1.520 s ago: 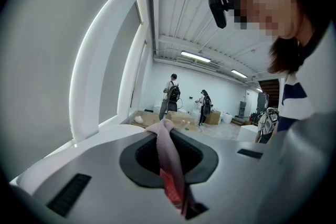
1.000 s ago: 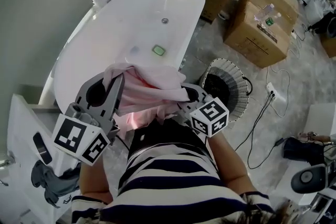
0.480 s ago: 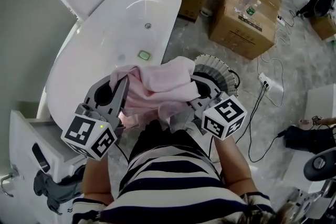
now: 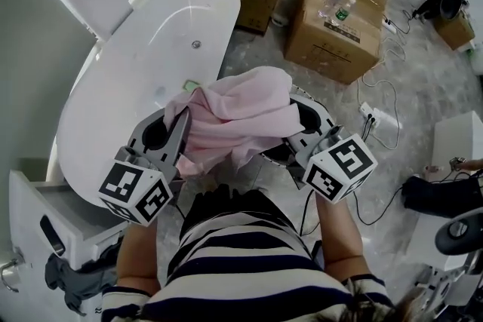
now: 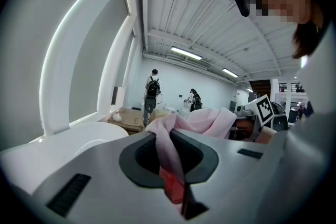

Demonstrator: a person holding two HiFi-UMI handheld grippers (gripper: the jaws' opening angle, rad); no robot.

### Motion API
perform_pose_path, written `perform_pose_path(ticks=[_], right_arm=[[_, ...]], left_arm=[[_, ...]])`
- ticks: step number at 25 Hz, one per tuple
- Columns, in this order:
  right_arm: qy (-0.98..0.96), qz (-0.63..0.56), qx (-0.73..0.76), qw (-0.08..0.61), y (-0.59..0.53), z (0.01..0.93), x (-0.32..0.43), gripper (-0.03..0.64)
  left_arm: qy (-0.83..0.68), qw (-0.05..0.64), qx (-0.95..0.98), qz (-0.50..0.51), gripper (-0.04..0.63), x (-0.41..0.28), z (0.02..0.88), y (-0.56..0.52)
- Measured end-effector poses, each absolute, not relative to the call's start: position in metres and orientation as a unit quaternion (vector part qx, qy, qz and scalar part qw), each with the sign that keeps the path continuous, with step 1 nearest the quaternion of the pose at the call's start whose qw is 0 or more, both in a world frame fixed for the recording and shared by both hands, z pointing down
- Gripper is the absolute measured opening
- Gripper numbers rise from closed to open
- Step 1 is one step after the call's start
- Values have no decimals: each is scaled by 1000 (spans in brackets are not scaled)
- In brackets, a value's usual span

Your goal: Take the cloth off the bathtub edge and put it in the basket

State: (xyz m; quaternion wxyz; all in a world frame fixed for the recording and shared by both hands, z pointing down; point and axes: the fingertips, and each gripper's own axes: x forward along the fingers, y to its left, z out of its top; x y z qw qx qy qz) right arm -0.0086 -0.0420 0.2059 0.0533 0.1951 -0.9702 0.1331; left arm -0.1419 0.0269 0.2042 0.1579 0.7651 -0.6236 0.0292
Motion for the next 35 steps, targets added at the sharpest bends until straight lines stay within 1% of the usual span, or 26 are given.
perform_pose_path(ticks=[5, 13, 22, 35], right_arm=[[-968, 110, 220, 39, -57, 181, 20, 60], [-962, 75, 261, 14, -81, 138, 63, 60], [-947, 26, 320, 7, -112, 95, 115, 60], [-914, -14, 407, -5, -135, 63, 203, 60]], left_arm=[[-603, 149, 783, 27, 31, -112, 200, 7], [-563, 113, 818, 22, 31, -66, 178, -32], [-518, 88, 851, 1, 31, -18, 151, -71], [-446, 89, 890, -27, 31, 57, 134, -104]])
